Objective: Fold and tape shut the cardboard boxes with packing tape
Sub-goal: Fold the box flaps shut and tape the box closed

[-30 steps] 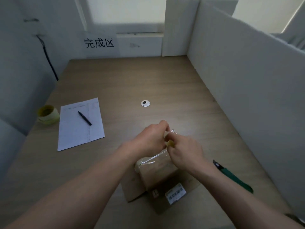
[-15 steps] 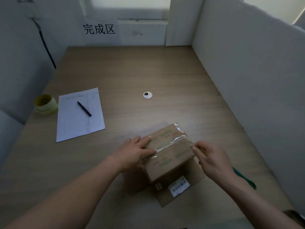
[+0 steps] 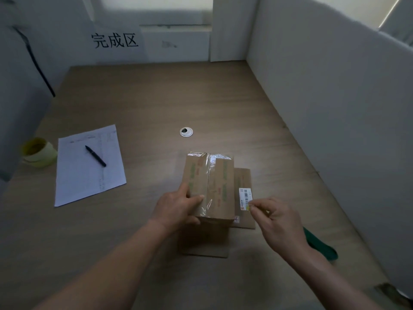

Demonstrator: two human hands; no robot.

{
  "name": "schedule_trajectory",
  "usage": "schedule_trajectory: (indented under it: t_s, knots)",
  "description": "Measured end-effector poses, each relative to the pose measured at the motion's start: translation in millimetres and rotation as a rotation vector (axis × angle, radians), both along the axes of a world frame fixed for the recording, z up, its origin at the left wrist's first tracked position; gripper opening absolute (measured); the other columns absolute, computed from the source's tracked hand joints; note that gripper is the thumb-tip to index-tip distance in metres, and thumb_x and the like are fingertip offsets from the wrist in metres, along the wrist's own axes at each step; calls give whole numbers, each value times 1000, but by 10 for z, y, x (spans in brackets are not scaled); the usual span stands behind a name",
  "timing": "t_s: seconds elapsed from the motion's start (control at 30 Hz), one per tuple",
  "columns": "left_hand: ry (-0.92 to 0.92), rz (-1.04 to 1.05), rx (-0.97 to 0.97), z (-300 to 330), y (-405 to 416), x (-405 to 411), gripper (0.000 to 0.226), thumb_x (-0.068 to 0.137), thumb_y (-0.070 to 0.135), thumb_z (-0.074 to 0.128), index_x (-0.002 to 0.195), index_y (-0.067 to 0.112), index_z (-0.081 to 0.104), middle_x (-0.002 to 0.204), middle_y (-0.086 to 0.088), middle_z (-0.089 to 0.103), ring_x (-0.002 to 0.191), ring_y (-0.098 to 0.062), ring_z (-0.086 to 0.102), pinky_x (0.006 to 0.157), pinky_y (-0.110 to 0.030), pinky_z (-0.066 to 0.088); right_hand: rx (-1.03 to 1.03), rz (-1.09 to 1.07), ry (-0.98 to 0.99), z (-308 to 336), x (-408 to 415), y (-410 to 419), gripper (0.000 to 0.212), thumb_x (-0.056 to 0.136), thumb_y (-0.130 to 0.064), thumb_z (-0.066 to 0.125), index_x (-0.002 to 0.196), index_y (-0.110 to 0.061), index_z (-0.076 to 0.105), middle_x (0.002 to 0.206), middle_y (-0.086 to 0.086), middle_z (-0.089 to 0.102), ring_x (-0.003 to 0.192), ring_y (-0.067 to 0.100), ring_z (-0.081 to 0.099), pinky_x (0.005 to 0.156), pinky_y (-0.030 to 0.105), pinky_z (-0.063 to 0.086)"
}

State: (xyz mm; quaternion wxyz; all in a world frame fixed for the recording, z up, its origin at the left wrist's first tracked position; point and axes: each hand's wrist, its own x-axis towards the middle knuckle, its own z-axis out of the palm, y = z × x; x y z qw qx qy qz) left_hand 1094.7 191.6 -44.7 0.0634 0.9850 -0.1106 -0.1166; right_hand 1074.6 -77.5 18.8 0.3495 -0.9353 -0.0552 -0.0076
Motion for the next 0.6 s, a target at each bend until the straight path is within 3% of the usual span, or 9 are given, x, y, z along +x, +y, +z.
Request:
schedule_trajectory:
  t_s: [0.13, 0.3, 0.4, 0.47, 0.53, 0.6]
  knots:
    - [-15, 89, -39, -57, -67, -86, 70, 74, 59, 71, 137, 38, 47, 126, -5, 49, 103, -33, 58, 76, -37, 48, -9, 33, 41, -29, 4, 35, 12, 88, -22, 70, 96, -26, 79, 89, -10, 69, 86, 4, 60, 68, 20, 47]
    - [-49, 174, 22, 53, -208, -119, 73, 67, 50, 78, 126, 38, 36, 123, -1, 46, 100, -30, 58, 72, -36, 44, -76, 116, 138, -11, 29, 130, 16, 91, -30, 65, 101, -27, 77, 103, -8, 70, 98, 10, 61, 82, 34, 55]
    - [-134, 238, 58, 202, -206, -275, 87, 64, 55, 75, 137, 38, 30, 128, 4, 48, 109, -26, 52, 83, -39, 44, -63, 157, 176, -29, 32, 157, 16, 91, -34, 64, 99, -29, 77, 103, -9, 69, 98, 11, 61, 79, 36, 56]
    - [-232, 273, -261, 314, -256, -465, 74, 66, 60, 69, 133, 34, 51, 121, 10, 58, 107, -18, 54, 86, -32, 46, -75, 206, 204, -67, 22, 179, 15, 90, -38, 64, 97, -33, 76, 98, -14, 67, 93, 7, 59, 72, 32, 56]
    - [-140, 338, -756, 414, -403, -632, 54, 68, 56, 69, 116, 31, 69, 103, 16, 64, 94, -6, 59, 80, -19, 47, -64, 257, 236, -105, 22, 203, 12, 89, -37, 64, 93, -36, 76, 93, -17, 66, 89, 4, 58, 65, 25, 50]
    - [-10, 387, -946, 447, -577, -725, 43, 71, 42, 78, 111, 26, 73, 94, 11, 66, 86, -3, 60, 79, -20, 49, -46, 309, 250, -136, 18, 228, 10, 88, -35, 66, 88, -38, 76, 85, -18, 66, 82, 2, 58, 60, 21, 41]
